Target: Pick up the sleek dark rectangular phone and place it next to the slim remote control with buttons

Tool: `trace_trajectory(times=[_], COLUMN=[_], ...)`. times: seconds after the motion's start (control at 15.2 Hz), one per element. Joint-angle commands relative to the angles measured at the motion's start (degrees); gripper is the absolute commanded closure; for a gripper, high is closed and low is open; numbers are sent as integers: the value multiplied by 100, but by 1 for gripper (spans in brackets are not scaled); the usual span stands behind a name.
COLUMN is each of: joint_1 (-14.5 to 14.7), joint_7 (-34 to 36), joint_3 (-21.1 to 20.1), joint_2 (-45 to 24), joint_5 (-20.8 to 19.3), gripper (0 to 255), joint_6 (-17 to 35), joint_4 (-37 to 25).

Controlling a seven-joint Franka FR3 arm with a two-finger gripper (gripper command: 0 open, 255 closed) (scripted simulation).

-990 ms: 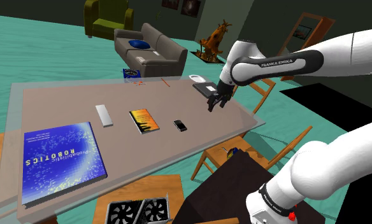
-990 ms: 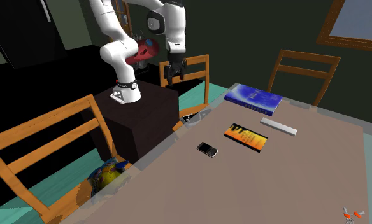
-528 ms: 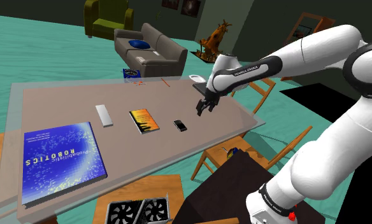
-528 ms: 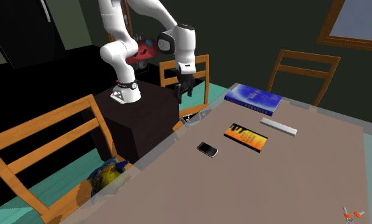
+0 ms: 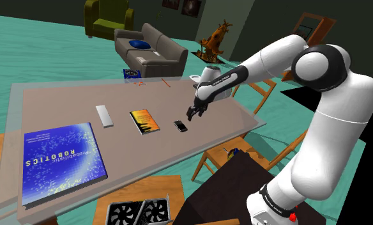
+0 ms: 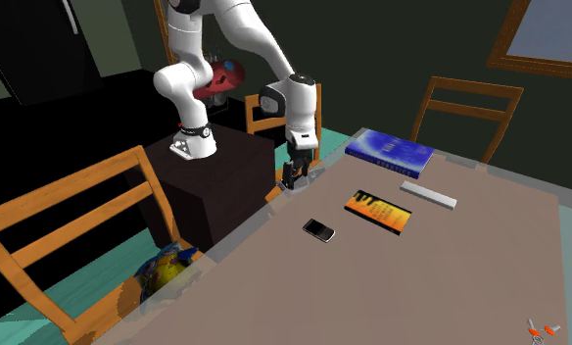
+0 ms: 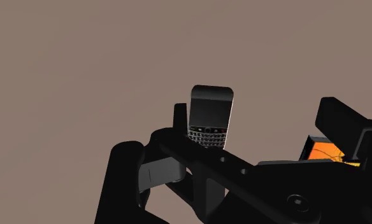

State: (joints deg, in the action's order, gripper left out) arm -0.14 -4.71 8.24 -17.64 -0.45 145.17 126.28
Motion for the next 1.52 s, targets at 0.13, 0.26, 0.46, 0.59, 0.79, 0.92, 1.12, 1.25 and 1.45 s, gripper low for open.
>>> trace_trajectory(times=[0.13,0.26,0.46,0.59,0.79,0.92,1.12,1.25,1.45], joint_1=[-113,-172,-255,-306,-343,-358,-379,-383,-383], joint_7=[-180,-245,-324,-366,-388,-393,-400,-401,-401], joint_3=[-79,-127,-192,-230,-257,-268,-283,-286,-286], joint_2=[-868,-1323,-2008,-2470,-2823,-2965,-3182,-3224,-3224], joint_5=[126,169,209,224,236,244,255,257,256], gripper=[0,0,0,0,0,0,0,0,0], joint_6=[235,313,374,376,441,513,616,635,635], joint_4=[-647,-1032,-1669,-2138,-2431,-2500,-2615,-2638,-2639])
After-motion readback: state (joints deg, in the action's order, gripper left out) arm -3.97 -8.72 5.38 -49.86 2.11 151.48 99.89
